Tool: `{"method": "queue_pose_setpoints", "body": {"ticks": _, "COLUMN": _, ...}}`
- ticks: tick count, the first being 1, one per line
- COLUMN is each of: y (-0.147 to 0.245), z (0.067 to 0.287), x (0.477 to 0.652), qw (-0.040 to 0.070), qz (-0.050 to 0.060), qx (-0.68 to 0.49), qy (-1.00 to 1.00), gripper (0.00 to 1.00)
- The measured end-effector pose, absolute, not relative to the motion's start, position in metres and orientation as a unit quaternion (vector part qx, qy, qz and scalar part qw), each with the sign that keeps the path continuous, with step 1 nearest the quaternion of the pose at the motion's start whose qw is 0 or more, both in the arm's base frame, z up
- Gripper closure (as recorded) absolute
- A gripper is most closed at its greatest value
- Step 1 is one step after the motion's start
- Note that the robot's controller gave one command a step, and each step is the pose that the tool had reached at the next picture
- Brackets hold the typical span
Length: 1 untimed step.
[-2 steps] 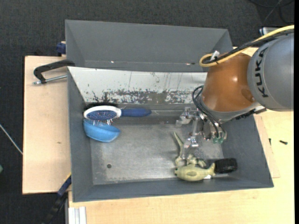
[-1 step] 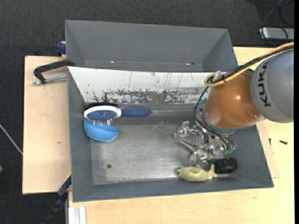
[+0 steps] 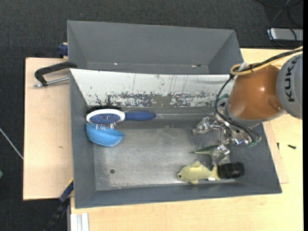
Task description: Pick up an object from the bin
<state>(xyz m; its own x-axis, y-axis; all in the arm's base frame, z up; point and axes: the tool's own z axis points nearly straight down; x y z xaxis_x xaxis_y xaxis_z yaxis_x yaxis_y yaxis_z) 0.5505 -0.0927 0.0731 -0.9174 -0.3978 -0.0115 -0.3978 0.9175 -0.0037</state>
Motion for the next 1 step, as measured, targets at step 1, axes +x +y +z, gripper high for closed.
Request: {"method": "queue_pose_setpoints", "body": {"ticks": 1, "y": -0.0911, "z": 0.0731, "x": 0.5504, "qw": 0.006, "qz": 0.0, "qx": -0.203, "qy": 0.979, "gripper": 1.0}}
